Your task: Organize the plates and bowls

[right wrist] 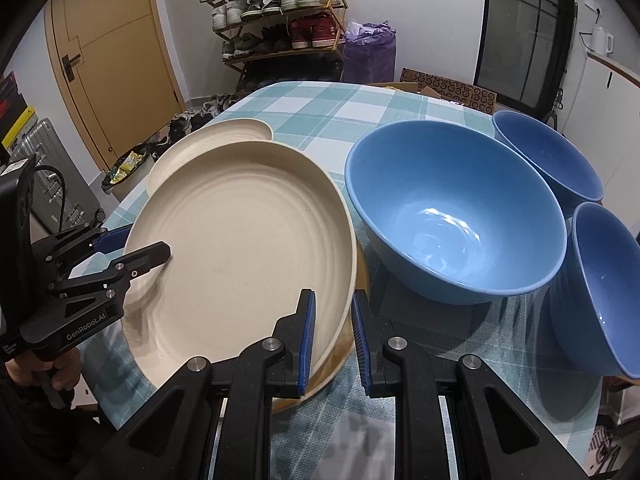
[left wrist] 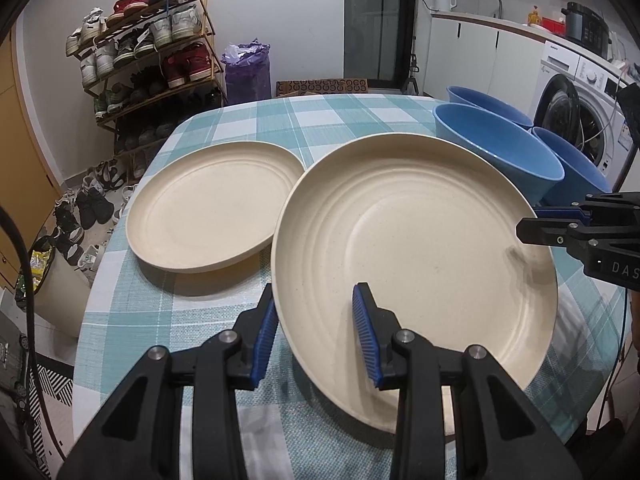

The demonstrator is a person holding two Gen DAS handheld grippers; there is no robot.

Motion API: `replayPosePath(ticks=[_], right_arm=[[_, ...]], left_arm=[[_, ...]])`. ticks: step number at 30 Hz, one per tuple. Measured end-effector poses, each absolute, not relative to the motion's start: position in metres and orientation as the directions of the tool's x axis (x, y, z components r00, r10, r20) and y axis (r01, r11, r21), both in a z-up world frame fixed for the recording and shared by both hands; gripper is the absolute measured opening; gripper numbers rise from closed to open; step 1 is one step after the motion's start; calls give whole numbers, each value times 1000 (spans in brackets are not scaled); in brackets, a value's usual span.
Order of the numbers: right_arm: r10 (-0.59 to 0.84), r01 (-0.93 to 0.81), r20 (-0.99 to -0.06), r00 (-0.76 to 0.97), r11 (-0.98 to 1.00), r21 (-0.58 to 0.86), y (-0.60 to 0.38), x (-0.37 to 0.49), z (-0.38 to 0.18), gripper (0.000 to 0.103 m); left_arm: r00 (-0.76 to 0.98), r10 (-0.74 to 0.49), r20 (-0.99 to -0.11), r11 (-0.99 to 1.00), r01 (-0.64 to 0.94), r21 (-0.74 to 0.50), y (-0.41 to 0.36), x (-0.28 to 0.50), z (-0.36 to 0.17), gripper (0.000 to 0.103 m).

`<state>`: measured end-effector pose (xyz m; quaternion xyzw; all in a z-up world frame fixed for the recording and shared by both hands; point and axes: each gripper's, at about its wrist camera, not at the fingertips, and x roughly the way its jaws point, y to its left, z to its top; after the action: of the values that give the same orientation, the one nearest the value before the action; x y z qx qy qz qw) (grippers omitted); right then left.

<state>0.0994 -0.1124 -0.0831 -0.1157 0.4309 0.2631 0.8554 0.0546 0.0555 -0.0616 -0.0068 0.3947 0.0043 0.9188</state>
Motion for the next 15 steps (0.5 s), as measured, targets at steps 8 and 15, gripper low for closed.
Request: replayPosePath(ticks=[8,15], right_arm=[[334,-539,-808,485,842,24,-113,103,-91,19],[314,-535,-810,496,845,-1,-111,103,-93,19]], left_arm=[[678,13,-735,1000,-9,10,50,59,-69,35],[682,49,-730,998,-7,60,45,62,-70,36]])
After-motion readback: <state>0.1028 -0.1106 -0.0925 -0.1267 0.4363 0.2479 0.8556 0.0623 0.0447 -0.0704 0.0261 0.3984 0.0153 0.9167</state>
